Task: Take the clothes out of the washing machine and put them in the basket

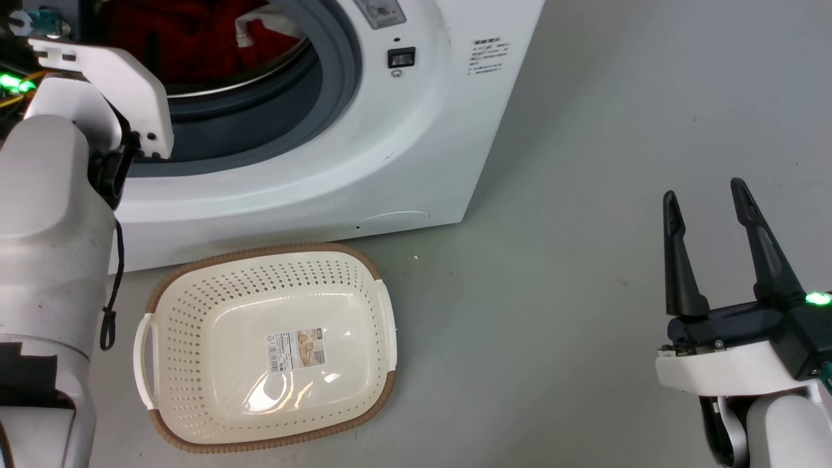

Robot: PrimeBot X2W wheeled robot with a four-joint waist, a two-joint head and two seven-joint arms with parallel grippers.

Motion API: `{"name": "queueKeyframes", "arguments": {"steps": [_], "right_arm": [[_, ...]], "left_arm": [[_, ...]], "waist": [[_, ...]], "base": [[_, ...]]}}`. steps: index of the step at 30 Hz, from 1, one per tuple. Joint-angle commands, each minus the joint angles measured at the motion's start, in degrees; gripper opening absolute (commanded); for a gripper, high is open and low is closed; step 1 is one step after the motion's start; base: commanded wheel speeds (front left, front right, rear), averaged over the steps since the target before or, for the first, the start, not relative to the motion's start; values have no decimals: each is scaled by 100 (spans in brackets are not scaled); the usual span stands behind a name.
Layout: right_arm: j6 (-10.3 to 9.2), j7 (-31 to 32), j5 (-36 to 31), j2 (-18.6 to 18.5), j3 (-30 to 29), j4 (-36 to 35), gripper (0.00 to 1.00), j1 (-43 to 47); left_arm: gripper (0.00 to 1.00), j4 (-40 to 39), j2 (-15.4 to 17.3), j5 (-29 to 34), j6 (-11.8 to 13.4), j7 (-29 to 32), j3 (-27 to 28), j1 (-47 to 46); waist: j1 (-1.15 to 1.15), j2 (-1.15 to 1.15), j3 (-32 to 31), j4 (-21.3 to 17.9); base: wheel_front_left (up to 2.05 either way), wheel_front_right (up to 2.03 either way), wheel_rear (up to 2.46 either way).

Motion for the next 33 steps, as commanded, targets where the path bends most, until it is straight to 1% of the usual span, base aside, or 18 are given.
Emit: {"name": "queueKeyframes", "arguments": {"steps": [1,6,12,13,18,23,28,33], "right_arm": [[-6,-10,22,7,35,-21,100,62],[-6,-10,113,8,93,-75,100,-42],[-6,-10,243,8,84,-94,100,-219],[-6,-10,243,8,84,-94,100,-219],[-6,-10,369,9,165,-132,100,-390],[-6,-10,511,9,311,-161,100,-552],[-6,-10,711,10,482,-162,100,-657],[-6,-10,889,11,688,-107,100,-589]], "left_arm": [[100,-40,17,-64,-7,34,-75,-59],[100,-90,198,-157,-7,155,-162,-275],[100,-85,405,-185,-8,395,-291,-600],[100,-85,405,-185,-8,395,-291,-600],[100,-42,624,-154,-2,646,-328,-1029],[100,-6,875,-91,48,1090,-354,-1605],[100,92,1132,-56,30,1824,-424,-2210],[100,192,1392,-119,92,2509,-367,-2690]], "waist": [[2,0,69,32],[2,0,387,-70],[2,0,877,-278],[2,0,877,-278],[2,0,1376,-508],[2,0,1914,-801],[2,0,2341,-1138],[2,0,2592,-1471]], "base": [[0,0,0],[0,0,0],[0,0,0],[0,0,0],[0,0,0],[0,0,0],[0,0,0],[0,0,0]]}}
